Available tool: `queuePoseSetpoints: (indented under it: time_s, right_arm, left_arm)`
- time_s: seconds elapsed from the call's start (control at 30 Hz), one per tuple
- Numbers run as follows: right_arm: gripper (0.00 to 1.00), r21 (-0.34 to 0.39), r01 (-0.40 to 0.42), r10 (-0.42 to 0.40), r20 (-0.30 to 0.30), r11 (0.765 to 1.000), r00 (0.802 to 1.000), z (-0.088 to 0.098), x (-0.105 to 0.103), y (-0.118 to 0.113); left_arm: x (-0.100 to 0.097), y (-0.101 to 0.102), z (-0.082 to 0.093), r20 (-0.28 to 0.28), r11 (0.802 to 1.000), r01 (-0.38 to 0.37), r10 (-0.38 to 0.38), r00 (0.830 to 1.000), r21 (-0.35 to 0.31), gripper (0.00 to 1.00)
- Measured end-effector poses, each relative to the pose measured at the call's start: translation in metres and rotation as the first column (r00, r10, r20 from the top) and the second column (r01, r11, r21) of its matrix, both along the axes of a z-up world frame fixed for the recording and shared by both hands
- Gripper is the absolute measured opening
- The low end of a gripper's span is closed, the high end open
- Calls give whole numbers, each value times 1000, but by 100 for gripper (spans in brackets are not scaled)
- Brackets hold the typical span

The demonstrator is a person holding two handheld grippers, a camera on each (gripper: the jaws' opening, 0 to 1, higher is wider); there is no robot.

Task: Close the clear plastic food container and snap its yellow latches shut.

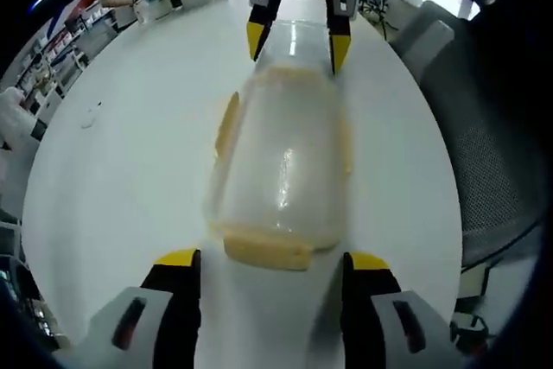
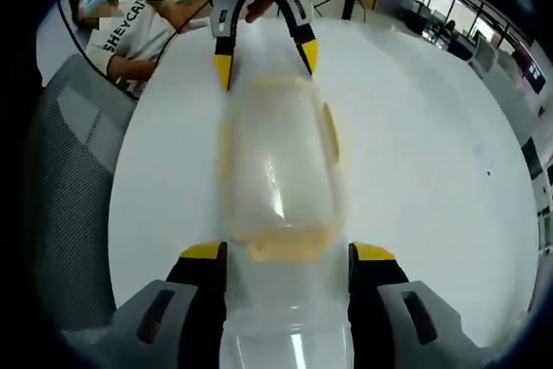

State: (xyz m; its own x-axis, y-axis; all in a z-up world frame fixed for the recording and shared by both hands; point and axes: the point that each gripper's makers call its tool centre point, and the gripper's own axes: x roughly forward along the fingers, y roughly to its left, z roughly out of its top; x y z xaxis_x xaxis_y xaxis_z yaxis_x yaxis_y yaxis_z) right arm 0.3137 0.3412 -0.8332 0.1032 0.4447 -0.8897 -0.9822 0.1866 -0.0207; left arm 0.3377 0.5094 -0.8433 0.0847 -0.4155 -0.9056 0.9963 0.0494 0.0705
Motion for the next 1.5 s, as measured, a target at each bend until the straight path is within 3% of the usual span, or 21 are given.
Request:
queuePoseSetpoints:
  time_s: [0.1,0.33,0.5,0.63,0.73,0.97,1.07,1.3,1.5]
  right_arm:
    - [54,-9,-8,8,-12,1000,1000,-3,-1,1]
    - [52,-41,-31,30,-9,999,999,-8,-2,2]
    - [49,-74,-45,44,-17,996,999,-14,-3,1]
    - [40,-94,-47,47,-6,994,999,-13,2,0]
    - [38,-129,-66,67,3,989,998,-16,3,-2]
    - [37,-138,-74,73,-10,988,997,-17,3,-1]
    - [37,-165,-73,66,-48,984,997,-18,3,0]
    - [38,-232,-86,74,-61,969,995,-19,4,0]
    - [39,-228,-134,123,-61,964,990,-19,3,1]
  left_arm:
    - [1,-1,-1,-15,1000,14,-13,1000,10,55]
    - [1,-4,-2,-13,998,56,-55,998,24,53]
    - [0,-5,-3,-17,998,65,-65,998,22,45]
    - [-1,-7,-3,-28,998,66,-66,997,17,43]
    - [-7,-7,-4,-63,998,66,-65,996,12,35]
    - [-4,-9,-6,-53,997,70,-69,996,20,34]
    - [-4,-10,-6,-51,996,76,-73,996,42,34]
    - [-5,-8,-5,-48,995,76,-72,996,70,34]
    - [-4,-8,-5,-53,996,68,-65,996,59,35]
